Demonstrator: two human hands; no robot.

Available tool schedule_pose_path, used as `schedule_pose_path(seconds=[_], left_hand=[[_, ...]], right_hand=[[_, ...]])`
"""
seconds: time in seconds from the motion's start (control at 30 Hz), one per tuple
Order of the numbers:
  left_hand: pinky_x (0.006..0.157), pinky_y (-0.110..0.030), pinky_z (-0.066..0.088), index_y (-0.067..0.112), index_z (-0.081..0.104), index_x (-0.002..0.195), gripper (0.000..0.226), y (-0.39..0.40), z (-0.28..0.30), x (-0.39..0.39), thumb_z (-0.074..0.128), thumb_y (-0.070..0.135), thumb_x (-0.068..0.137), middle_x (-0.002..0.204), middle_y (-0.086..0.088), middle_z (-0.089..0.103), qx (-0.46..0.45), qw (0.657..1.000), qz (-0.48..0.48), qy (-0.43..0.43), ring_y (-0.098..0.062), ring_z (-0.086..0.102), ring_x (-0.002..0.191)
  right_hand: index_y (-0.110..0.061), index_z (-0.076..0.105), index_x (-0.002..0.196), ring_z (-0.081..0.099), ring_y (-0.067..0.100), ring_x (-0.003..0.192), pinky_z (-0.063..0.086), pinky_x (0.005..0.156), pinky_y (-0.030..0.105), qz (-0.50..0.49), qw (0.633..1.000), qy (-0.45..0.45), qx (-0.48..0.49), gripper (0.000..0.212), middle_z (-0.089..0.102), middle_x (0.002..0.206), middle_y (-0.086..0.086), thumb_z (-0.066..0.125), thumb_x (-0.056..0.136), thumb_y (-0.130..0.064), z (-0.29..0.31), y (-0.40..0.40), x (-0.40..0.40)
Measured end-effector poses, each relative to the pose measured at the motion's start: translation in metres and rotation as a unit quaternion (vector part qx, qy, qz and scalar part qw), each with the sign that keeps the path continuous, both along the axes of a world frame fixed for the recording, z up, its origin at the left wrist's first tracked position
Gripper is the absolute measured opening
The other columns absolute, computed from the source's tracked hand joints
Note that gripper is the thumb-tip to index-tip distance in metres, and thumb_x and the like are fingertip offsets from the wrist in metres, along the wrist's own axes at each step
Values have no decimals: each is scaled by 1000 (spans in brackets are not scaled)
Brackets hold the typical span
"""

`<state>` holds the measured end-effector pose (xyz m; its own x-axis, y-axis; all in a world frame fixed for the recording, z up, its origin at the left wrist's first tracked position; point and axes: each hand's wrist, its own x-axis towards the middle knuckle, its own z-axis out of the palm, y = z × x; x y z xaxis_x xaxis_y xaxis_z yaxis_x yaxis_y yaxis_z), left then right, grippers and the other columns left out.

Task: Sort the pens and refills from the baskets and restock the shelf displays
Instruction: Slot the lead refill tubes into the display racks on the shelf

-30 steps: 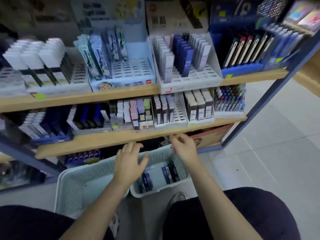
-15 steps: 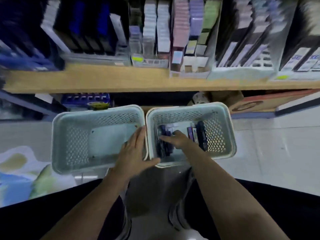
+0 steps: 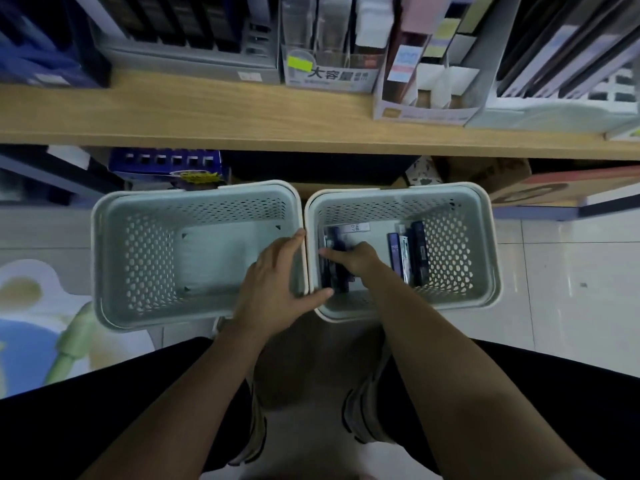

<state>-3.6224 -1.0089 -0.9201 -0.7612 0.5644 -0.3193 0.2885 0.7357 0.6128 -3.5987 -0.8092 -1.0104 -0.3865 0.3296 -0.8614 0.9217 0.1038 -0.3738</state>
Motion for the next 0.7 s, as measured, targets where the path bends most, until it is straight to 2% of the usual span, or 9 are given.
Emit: schedule_pose_path(seconds=[0.07,0.1,0.27,0.33,0.43,0.53,0.63,0.7], left_hand=[[108,-44,39,32,15,158,107,0,0,0,73,65,75,156,-3,36,0,1000,2,-2,-23,37,140],[108,-44,39,33,15,158,107,0,0,1,73,65,75,156,-3,36,1,1000,4,-2,-23,37,140],[109,-43,38,33,13,159,106,1,4,1,73,62,77,158,-3,35,4,1000,5,-6,-22,35,142],[109,-43,38,33,13,159,106,1,4,1,74,61,78,157,-3,36,5,1000,4,-5,-22,35,142],[108,-41,39,34,12,159,106,0,3,1,73,62,78,156,-3,37,6,1000,1,-1,-21,36,141],[107,-40,38,34,11,159,106,0,1,1,73,62,78,156,-4,37,8,1000,1,1,-21,36,141],[108,-40,38,34,11,159,106,0,0,1,72,62,78,155,-4,38,11,1000,1,-2,-22,36,141],[108,-40,39,34,11,159,106,0,0,1,72,62,78,156,-4,37,11,1000,2,-1,-22,37,141]], right_hand=[[-6,64,89,64,23,76,49,61,29,1,1000,5,-3,58,66,84,10,82,71,-58,-2,-1,-1],[-6,65,89,64,22,75,50,63,29,-4,1000,10,-2,55,66,82,9,82,72,-56,-3,-1,-1],[-3,69,99,68,26,92,57,86,39,-61,996,30,-57,50,71,99,12,86,74,-43,-7,-3,1],[0,68,109,68,30,99,56,91,41,-93,990,29,-106,56,72,108,14,88,72,-38,-6,-5,2],[1,68,114,68,35,104,54,95,48,-119,982,37,-145,75,72,111,15,91,56,-42,-10,-7,3],[1,67,114,65,37,107,53,87,42,-122,979,42,-158,59,70,114,18,87,72,-35,-12,-7,2],[-2,62,124,64,32,112,50,102,48,-112,975,42,-187,66,69,120,14,85,74,-39,-9,-7,2],[-1,61,126,63,32,115,48,105,51,-106,972,39,-208,58,68,123,13,81,81,-33,-8,-6,2]])
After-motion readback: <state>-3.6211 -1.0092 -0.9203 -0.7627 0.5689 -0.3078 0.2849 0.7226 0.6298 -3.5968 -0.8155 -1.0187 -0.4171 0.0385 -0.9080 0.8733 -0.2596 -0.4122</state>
